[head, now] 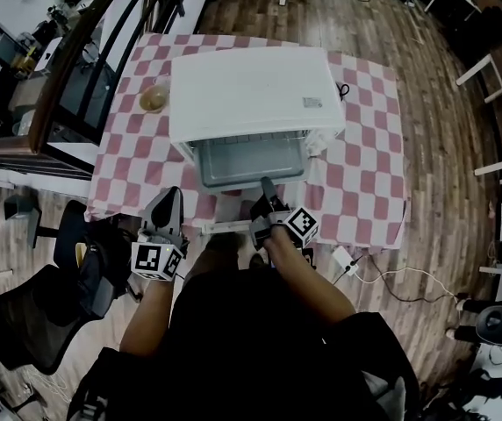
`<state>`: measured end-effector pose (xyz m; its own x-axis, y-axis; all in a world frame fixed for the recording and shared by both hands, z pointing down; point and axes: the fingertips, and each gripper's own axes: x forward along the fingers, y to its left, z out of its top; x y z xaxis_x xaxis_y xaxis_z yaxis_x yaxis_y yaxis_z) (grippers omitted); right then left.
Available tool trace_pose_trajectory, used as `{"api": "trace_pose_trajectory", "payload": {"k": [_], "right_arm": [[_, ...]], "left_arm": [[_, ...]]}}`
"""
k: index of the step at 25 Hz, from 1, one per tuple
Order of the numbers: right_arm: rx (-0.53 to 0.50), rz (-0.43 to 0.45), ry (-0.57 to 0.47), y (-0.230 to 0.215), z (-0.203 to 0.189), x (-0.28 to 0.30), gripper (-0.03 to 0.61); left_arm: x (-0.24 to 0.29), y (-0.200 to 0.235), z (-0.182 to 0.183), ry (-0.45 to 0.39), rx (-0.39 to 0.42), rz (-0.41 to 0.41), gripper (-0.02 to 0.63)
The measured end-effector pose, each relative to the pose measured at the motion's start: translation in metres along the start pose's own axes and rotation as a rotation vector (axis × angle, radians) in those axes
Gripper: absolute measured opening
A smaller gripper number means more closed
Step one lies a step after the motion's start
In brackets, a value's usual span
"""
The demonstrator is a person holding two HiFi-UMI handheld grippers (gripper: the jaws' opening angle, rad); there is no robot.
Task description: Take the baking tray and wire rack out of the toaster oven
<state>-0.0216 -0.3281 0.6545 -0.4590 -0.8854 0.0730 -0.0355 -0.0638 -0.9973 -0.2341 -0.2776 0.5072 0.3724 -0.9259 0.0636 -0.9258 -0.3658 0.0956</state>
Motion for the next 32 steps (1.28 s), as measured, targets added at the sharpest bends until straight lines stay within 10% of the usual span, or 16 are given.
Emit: {"api": "trace_pose_trajectory", "payload": {"k": [21,32], "right_arm": [[0.011,-0.007,0.103,0.0,-0.007,-0.101,0.057],[0.045,-0.027,-0.004,-0.005,0.036,-0.182,0.055]], "left_arm": [[-0.042,-0.08,-0.003,-0.002,0.02,-0.002,-0.006],[-0.016,-0.124,-0.012,0.023,0.024,-0.112,-0.006]]}}
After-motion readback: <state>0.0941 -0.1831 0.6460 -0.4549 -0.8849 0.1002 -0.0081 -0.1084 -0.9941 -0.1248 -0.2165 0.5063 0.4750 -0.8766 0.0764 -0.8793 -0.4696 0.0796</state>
